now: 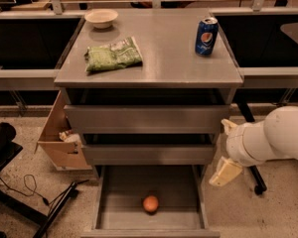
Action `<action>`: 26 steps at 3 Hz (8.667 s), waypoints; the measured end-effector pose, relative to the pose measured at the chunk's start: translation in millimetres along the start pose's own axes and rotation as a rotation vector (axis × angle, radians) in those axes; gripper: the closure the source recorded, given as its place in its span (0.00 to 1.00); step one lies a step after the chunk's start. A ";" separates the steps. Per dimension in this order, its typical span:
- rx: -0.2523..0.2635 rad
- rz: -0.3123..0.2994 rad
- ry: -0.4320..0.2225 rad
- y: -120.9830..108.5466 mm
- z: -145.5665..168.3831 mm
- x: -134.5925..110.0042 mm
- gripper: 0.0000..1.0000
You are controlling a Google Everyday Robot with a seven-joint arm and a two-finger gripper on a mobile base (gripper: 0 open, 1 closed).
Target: Pick orange from bottom drawer and place on counter
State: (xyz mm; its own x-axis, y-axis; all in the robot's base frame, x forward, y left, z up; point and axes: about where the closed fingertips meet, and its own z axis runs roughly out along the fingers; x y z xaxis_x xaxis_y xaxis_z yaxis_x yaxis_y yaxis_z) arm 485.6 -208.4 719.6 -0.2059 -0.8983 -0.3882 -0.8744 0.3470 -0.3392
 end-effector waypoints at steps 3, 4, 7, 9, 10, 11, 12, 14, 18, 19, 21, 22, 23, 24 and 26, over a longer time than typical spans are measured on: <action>0.042 0.028 -0.088 -1.9 47.6 -3.0 0.00; 0.052 0.055 -0.230 21.1 145.1 3.8 0.00; 0.028 0.144 -0.367 49.6 278.0 30.0 0.00; 0.003 0.152 -0.391 61.1 296.2 32.5 0.00; -0.023 0.161 -0.438 84.7 343.9 35.4 0.00; -0.057 0.166 -0.481 109.9 404.6 38.5 0.00; -0.087 0.200 -0.506 128.4 469.2 47.3 0.00; -0.185 0.225 -0.480 158.0 561.9 50.3 0.00; -0.366 0.214 -0.464 189.2 600.8 24.9 0.81; -0.354 0.185 -0.434 188.1 575.2 18.1 1.00; -0.282 0.226 -0.360 134.6 429.3 -12.2 1.00; -0.313 0.270 -0.302 144.6 376.6 -42.5 1.00; -0.390 0.316 -0.230 178.1 316.2 -63.0 1.00; -0.406 0.330 -0.186 184.3 247.7 -76.3 1.00; -0.343 0.284 -0.185 157.2 214.2 -90.0 1.00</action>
Offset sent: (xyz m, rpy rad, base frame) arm 0.0176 0.0006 0.0012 0.0163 -0.0626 -0.0155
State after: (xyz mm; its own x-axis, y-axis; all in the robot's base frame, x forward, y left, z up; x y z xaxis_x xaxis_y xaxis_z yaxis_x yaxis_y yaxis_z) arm 460.8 -15.3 517.6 -0.4031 -0.7067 -0.5814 -0.8958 0.4346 0.0928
